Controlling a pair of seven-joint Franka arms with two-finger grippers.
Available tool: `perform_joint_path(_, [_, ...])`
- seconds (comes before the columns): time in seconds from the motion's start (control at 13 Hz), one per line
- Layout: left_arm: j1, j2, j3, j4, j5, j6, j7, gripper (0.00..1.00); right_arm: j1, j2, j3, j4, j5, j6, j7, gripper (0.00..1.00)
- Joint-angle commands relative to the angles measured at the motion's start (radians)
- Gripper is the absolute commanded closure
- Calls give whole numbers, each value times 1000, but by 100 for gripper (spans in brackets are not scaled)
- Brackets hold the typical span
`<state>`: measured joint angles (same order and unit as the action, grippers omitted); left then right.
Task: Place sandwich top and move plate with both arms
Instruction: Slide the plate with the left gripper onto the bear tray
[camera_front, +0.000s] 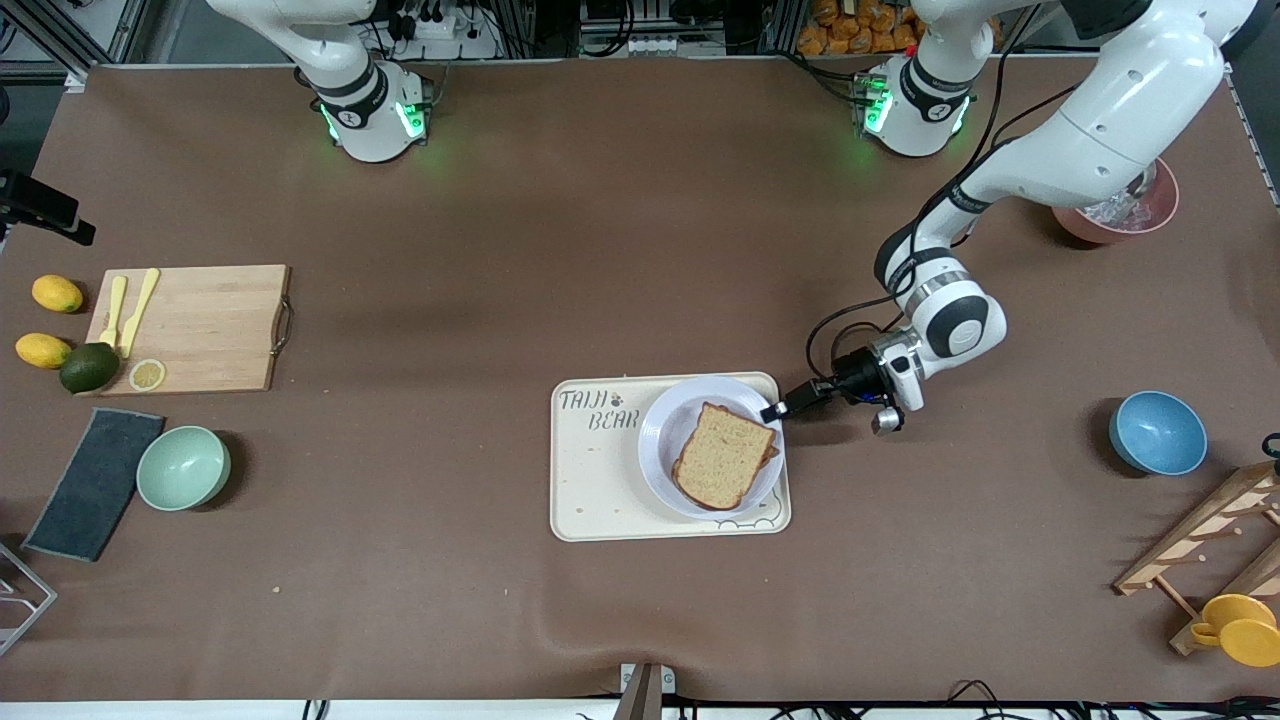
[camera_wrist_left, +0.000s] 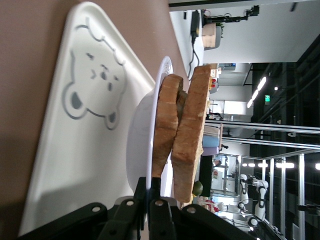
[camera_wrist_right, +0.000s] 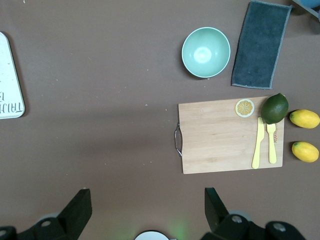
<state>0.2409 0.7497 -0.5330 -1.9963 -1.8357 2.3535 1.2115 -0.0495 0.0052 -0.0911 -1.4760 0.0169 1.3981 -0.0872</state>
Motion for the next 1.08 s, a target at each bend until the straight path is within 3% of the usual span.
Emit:
perform_joint_path(0.0, [-84, 37, 71, 54, 13, 1, -7, 100, 16, -4, -9, 0, -3, -4, 21, 0])
perform_joint_path(0.23, [-88, 53, 80, 56, 15, 1, -10, 100, 17, -4, -9, 2, -3, -4, 21, 0])
perform_joint_path(0.31, [-81, 51, 87, 51, 15, 1, -18, 77, 16, -4, -9, 0, -3, -4, 21, 0])
perform_joint_path(0.38, [-81, 48, 97, 45, 15, 1, -17, 66, 17, -4, -9, 2, -3, -4, 21, 0])
perform_joint_path(0.46, [-75, 42, 99, 42, 15, 1, -17, 66, 17, -4, -9, 0, -3, -4, 21, 0])
perform_joint_path(0.54, [-68, 39, 99, 39, 15, 1, -18, 59, 17, -4, -9, 2, -3, -4, 21, 0])
perform_joint_path(0.69, [-52, 22, 99, 22, 16, 3, -21, 56, 17, -4, -9, 2, -3, -4, 21, 0])
perform_joint_path(1.0, [-51, -67, 100, -15, 74, 4, -162, 61, 17, -4, -9, 2, -3, -4, 21, 0])
